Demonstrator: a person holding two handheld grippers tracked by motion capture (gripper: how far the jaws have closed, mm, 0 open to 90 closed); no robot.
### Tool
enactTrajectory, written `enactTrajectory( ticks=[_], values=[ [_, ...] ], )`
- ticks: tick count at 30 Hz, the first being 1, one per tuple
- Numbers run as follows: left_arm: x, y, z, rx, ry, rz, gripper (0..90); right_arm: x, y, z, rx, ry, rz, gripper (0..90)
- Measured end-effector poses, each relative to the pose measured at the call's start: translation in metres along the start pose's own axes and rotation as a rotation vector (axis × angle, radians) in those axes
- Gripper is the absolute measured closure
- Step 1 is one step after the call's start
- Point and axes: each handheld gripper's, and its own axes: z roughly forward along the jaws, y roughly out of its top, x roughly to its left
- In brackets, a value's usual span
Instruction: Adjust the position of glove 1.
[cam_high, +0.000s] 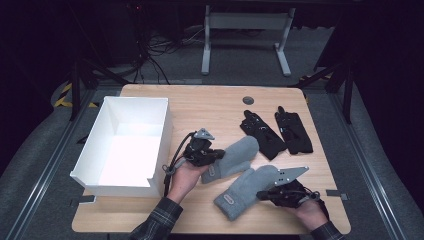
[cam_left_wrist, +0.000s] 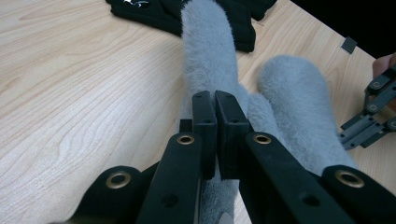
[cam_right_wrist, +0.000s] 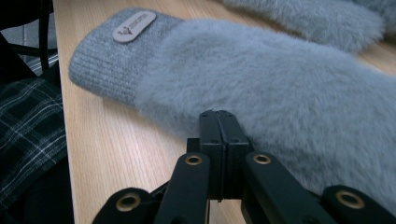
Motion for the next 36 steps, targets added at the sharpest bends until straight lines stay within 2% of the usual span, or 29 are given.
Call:
enactTrajectory(
  ticks=[6, 17, 20, 27, 36],
  values=[
    [-0.002, 0.001, -0.001, 0.000, -0.004, 0.000, 88.2, -0.002, 0.009, 0.012, 0.018, -0.004, -0.012, 90.0],
    [-0.005, 0.002, -0.002, -0.008, -0.008, 0.004, 88.2, -0.010, 0.023, 0.025, 0.014, -0.023, -0.011, 90.0],
    [-0.008, 0.003, -0.002, -0.007, -0.011, 0.018, 88.2, -0.012, 0.026, 0.027, 0.013, -0.029, -0.013, 90.0],
    [-0.021, 0.008, -0.005, -0.009, -0.022, 0.048, 88.2, -0.017, 0.032, 0.031, 0.015, -0.048, -0.012, 90.0],
    [-0.043, 0.005, 0.003, 0.036, -0.042, 0.071, 87.7, -0.020, 0.033, 0.032, 0.015, -0.057, -0.017, 90.0]
  ],
)
